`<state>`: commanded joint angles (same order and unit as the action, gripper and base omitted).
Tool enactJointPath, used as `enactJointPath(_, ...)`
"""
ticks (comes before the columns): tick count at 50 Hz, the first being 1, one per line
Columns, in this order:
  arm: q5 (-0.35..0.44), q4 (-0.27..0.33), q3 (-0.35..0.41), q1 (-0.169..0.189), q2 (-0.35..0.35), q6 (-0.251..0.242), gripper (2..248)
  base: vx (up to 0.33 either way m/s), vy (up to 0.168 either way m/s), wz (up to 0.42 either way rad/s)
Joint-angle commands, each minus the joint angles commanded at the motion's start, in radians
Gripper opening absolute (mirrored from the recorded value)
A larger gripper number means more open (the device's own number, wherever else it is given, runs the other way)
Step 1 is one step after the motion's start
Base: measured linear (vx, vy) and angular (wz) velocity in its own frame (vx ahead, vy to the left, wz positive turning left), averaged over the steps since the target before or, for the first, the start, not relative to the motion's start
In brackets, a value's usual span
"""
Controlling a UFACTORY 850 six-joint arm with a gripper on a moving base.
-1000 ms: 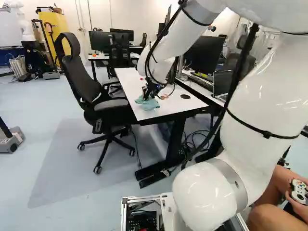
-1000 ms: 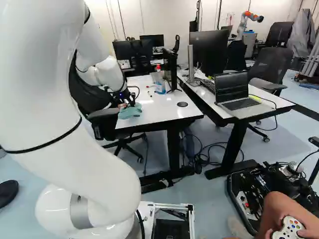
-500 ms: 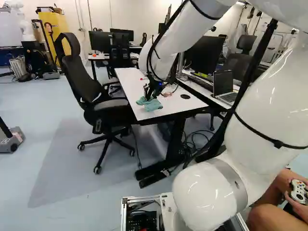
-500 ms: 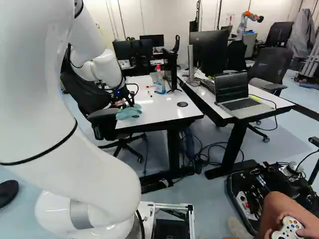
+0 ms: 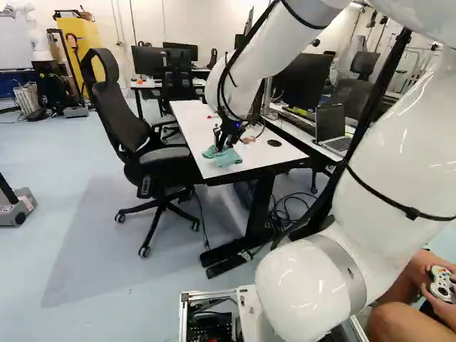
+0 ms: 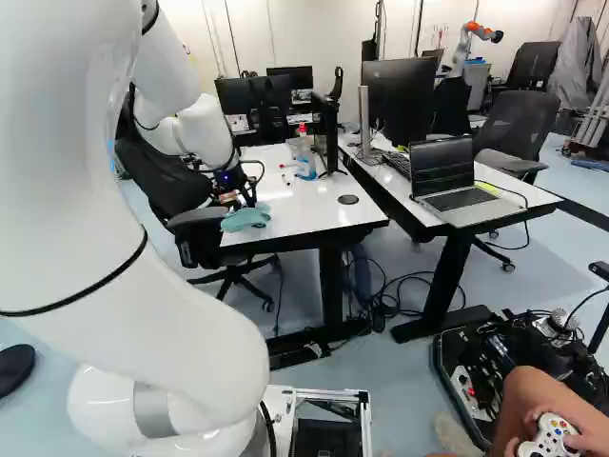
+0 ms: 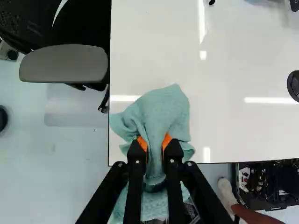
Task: Clean the table with the green towel
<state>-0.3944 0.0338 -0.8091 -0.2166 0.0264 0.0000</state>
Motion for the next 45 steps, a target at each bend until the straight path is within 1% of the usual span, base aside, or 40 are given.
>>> enactJointPath(6, 0.0, 0.0, 0.001, 0.002, 0.001, 0.0, 53, 0.0, 0.0, 0.0)
enactJointPath(12, 0.0, 0.0, 0.004, 0.015, 0.004, 0.0, 53, 0.0, 0.0, 0.0)
enactJointPath(29, 0.003, 0.0, 0.009, 0.079, 0.009, 0.0, 53, 0.0, 0.0, 0.0)
enactJointPath(45, 0.027, 0.0, -0.027, 0.142, -0.027, 0.0, 53, 0.0, 0.0, 0.0)
